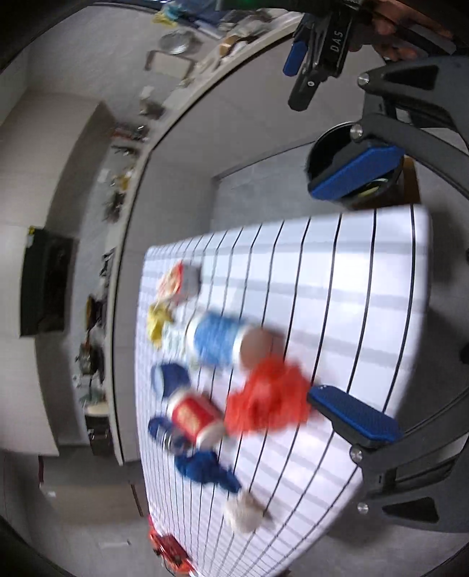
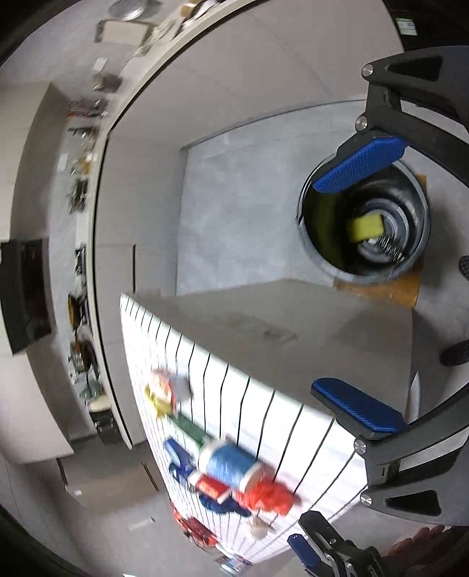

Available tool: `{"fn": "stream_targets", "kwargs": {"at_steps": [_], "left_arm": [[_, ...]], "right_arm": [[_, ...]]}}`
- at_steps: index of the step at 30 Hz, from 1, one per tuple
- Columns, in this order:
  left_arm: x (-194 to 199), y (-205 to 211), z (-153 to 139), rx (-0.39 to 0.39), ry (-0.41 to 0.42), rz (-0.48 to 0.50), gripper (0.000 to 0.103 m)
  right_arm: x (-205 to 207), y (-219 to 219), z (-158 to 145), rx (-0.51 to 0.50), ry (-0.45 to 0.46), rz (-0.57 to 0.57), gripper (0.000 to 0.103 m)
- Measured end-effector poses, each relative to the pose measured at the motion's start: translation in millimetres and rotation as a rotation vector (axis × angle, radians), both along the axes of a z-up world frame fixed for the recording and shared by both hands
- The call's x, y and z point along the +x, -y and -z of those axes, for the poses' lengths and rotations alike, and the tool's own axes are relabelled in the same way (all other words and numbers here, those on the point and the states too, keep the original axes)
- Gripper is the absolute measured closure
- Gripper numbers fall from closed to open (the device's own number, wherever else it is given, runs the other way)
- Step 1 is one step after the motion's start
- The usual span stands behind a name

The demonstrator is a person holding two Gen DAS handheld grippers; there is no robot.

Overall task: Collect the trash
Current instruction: 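Move both tools back toward the items on the island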

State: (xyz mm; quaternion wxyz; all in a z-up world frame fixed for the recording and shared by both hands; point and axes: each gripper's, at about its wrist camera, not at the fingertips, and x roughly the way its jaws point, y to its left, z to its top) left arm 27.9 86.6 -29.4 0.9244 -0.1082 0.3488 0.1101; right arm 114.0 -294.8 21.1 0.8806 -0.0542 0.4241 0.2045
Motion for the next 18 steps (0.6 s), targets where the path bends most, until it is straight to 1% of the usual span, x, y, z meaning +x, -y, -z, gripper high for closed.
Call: {"fn": "stream_targets", "kwargs": {"at_steps": [1,5,7,9,13,18], "left_arm": [[-4.5,-13.3,1.1,-0.002,0.004,-0.019,0.0],[-12.1,-54.4,6.0,0.027,-0.043,-0.062,0.0],[-18.3,-79.1,10.4,0.023,-0.048,-0.083,0.0],[-25.2,-94.2,12.5,0.023,-0.053,-0.099,0.0],[-37.0,-126.3,17.8,-0.002,-0.058,-0.123,0.0],[-44.5,-157.9,22.5,-0.012,-0.05,-0.142,0.0]], "right_arm": [[-3.8,-14.3,-2.6,0.0,0.01,-0.015,0.0],[-17.2,-64.6,-8.4,0.0,0.034,-0.072,0.0],[-21.7,-91.6,-9.1,-0.001,0.04,-0.102,0.0],[-27.6,-116.5,-9.0,0.002,0.047,-0.127,0.0],[-38.6,-159.8,-9.6,0.01,0.063,-0.168,0.0],[-43.3,-198.7,-7.2,0.018,0.068,-0.174,0.0]]}}
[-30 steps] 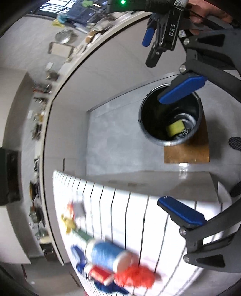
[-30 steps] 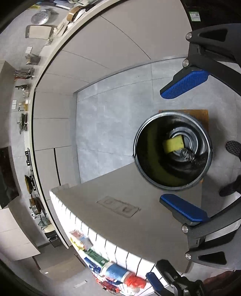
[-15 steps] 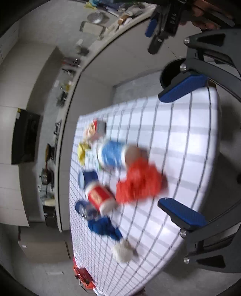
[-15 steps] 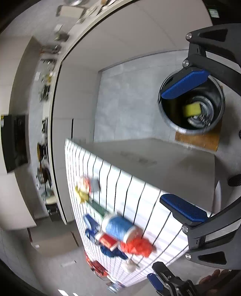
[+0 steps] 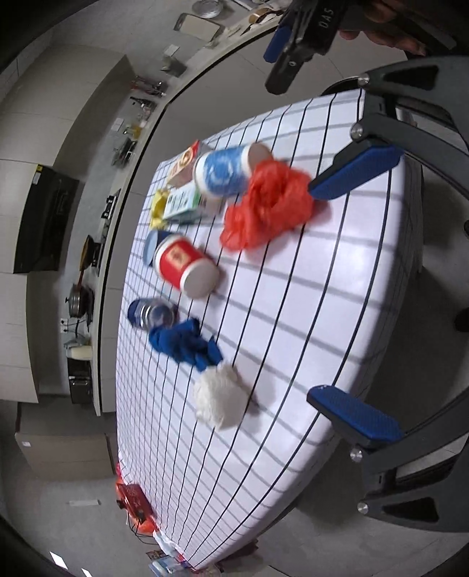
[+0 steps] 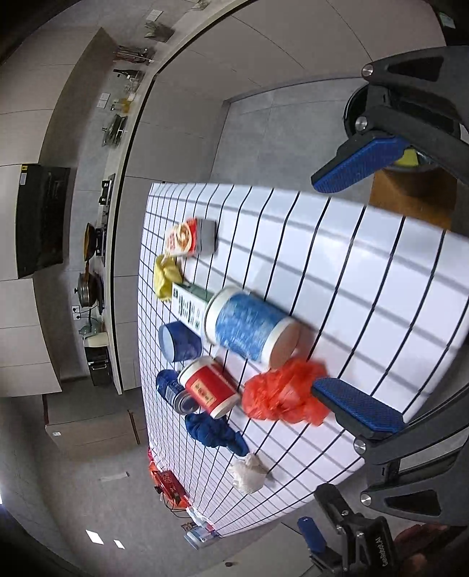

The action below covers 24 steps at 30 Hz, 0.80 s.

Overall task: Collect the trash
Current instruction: 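Move both tools back toward the items on the island, then grasp the blue-white paper cup with the right tool while the left grasps white tissue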

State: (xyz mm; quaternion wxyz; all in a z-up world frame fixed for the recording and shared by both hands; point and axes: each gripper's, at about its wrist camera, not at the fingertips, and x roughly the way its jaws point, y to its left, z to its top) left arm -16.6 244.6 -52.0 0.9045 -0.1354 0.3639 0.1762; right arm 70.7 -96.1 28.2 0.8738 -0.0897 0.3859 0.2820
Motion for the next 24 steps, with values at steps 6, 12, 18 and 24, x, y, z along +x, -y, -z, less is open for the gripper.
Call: {"fn": "stream_targets", "kwargs": {"at_steps": [6,12,18,24], "left_arm": [[1.5,-37.4,7.7,0.011,0.009,-0.038,0.0],[13.5,-73.7,17.9,-0.001,0.006,-0.051,0.001],[25.1,-94.8,25.4,-0.019,0.003,-0.033,0.007],[39.6,-110.7,33.0,-0.018,-0.004,-0.027,0.01]], "right_arm": [[7.2,-30.3,8.3,0.011,-0.009,0.03,0.005],[17.5,-48.5,15.7,0.015,-0.018,0.073,0.008],[12.5,-67.2,17.8,0.014,-0.014,0.04,0.017],[38.3,-69.9,35.7,0.004,-0.076,0.105,0.019]]}}
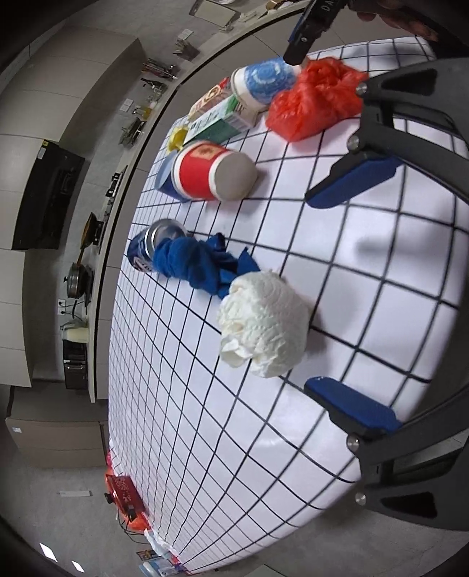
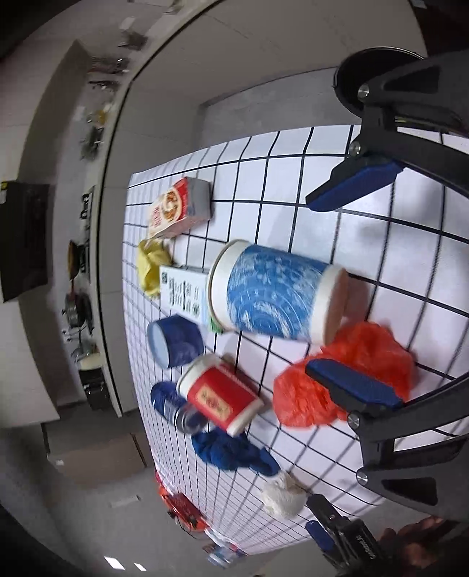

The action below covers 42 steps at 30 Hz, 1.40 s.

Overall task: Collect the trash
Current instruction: 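Grasp the blue-white paper cup with the right tool while the left grasps white tissue, then carry cup and tissue over the black bin and open both tools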

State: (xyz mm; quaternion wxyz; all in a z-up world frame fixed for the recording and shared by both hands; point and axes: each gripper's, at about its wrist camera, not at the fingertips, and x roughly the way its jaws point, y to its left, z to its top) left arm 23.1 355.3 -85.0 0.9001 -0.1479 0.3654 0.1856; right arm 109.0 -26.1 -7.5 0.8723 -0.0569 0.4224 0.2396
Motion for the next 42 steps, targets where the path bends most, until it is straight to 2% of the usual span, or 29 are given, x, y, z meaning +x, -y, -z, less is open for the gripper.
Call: {"fn": "stream_targets", "kwargs": {"at_steps": [4,8,13,14,15,17,24,35,42], "left_arm": [[13.8,-13.2,6.4,-0.016,-0.012,-0.007,0.013],[26.5,-21.8,13.6,-0.027,-0.033,-0.002,0.021],[33.1,-28.5,16.7,-0.017,-0.04,-0.001,0.026],[33.9,-28.7,16.3,-0.009,-0.041,0.0,0.035],[34.6,-29.7,16.0,-0.001,-0.041,0.003,0.051],[37.1,-32.5,14.5,-0.003,-0.043,0.018,0.066],[27.0,-17.4,-7.3,-0.013,0.016,0.056,0.068],[34.1,57.7,-43.8,-0.005,0.064,0.194,0.068],[46.8,116.7,-56.3,0.001,0.072,0.282,0.068]], "right_arm": [[17.8,-2.3,7.8,0.025,-0.035,0.024,0.022],[31.1,-10.3,17.4,0.041,-0.075,0.027,0.038],[36.4,-17.7,23.7,0.048,-0.085,0.031,0.039],[36.6,-18.3,24.0,0.047,-0.082,0.029,0.041],[36.3,-18.5,23.7,0.049,-0.078,0.028,0.041],[35.3,-18.2,22.4,0.044,-0.071,0.025,0.043],[26.0,-4.5,7.4,0.044,-0.027,0.035,0.043],[13.7,43.4,-23.9,0.052,0.028,0.068,0.043],[5.4,98.2,-36.7,0.051,0.046,0.108,0.043]]}}
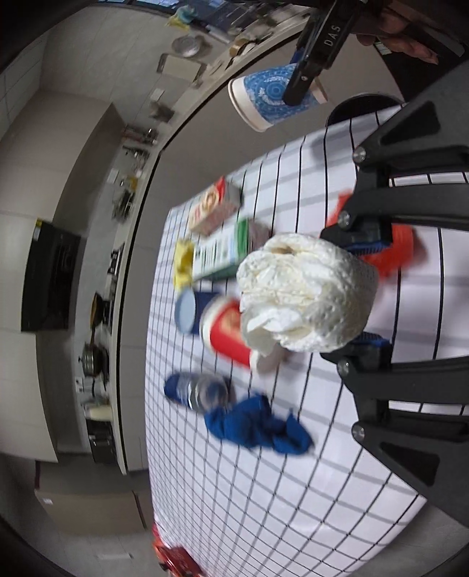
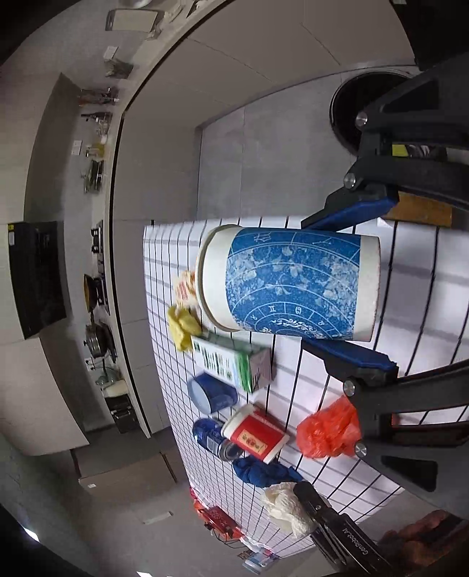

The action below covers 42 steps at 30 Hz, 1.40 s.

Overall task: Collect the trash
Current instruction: 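Carry cup and tissue over the black bin and open both tools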

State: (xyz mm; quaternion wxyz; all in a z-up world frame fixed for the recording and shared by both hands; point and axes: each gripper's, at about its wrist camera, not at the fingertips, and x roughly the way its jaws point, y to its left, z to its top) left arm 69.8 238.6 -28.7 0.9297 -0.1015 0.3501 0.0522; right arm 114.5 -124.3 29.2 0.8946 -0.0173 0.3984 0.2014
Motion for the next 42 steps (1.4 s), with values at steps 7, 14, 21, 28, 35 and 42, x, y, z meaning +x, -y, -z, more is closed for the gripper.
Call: {"fn": "stream_targets", "kwargs": {"at_steps": [7,14,21,28,35,42], "left_arm": [[12.2,71.1,-7.5,0.015,0.004,0.097,0.068],[24.5,147.2,-6.3,0.011,-0.01,0.193,0.068],[39.2,233.9,9.8,0.009,-0.054,0.305,0.068],[54.1,307.5,57.4,-0.012,-0.161,0.369,0.068],[67.4,354.1,121.1,-0.039,-0.291,0.376,0.068],[78.5,373.6,153.9,-0.072,-0.367,0.339,0.066]], "right_arm": [[-0.2,72.0,-7.0,0.0,0.005,0.068,0.043],[1.5,145.9,-10.3,-0.016,0.004,0.123,0.043],[3.9,223.3,5.0,-0.038,-0.035,0.142,0.043],[7.0,286.1,45.6,-0.078,-0.099,0.1,0.043],[16.6,319.8,106.7,-0.165,-0.163,-0.027,0.043],[38.7,320.6,156.3,-0.247,-0.231,-0.172,0.043]]}}
